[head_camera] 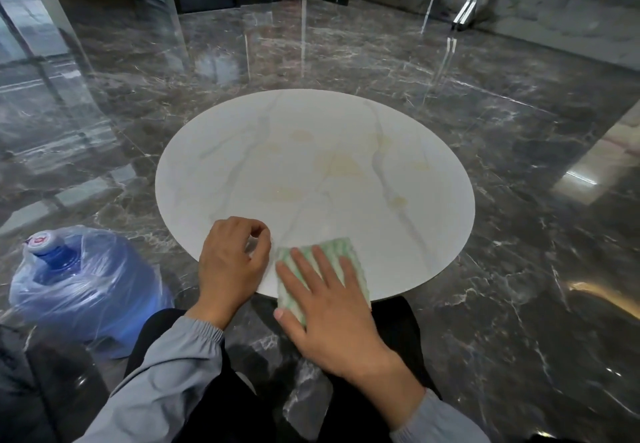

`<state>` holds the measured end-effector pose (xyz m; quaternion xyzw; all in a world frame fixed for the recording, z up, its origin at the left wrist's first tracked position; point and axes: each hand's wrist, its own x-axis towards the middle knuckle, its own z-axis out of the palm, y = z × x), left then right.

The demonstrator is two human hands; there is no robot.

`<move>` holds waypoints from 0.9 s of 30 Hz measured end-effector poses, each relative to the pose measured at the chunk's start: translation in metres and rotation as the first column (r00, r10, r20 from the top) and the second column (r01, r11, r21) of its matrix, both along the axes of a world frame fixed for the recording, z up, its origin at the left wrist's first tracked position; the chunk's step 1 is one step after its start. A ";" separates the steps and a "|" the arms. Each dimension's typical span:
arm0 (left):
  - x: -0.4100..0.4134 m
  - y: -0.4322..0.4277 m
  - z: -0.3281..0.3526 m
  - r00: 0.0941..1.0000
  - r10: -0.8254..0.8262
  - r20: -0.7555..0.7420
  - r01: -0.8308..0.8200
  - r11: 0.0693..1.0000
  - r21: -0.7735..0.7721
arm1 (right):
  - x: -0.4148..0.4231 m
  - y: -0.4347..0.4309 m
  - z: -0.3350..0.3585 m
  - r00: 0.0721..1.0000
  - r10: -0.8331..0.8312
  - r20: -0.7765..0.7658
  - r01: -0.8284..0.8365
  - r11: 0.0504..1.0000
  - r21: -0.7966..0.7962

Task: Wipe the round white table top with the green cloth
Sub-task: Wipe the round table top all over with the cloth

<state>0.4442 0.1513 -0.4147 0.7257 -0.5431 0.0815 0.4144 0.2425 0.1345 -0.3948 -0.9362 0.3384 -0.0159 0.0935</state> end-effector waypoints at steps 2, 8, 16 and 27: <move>-0.001 0.000 0.000 0.998 -0.012 0.063 0.012 1.000 0.009 | -0.017 -0.011 0.002 0.999 -0.032 0.042 0.033 0.999 -0.006; 0.002 -0.006 0.002 0.993 -0.100 0.065 0.097 0.994 0.046 | -0.100 -0.125 0.012 0.889 -0.451 -0.078 0.457 0.885 0.090; -0.002 -0.012 0.018 0.995 -0.083 -0.061 0.083 0.997 0.003 | 0.008 -0.056 0.008 0.997 0.062 -0.040 -0.058 0.995 0.080; -0.028 -0.015 0.002 0.969 -0.211 0.125 0.199 0.975 0.103 | -0.117 -0.224 0.014 0.832 -0.535 -0.149 0.550 0.830 0.095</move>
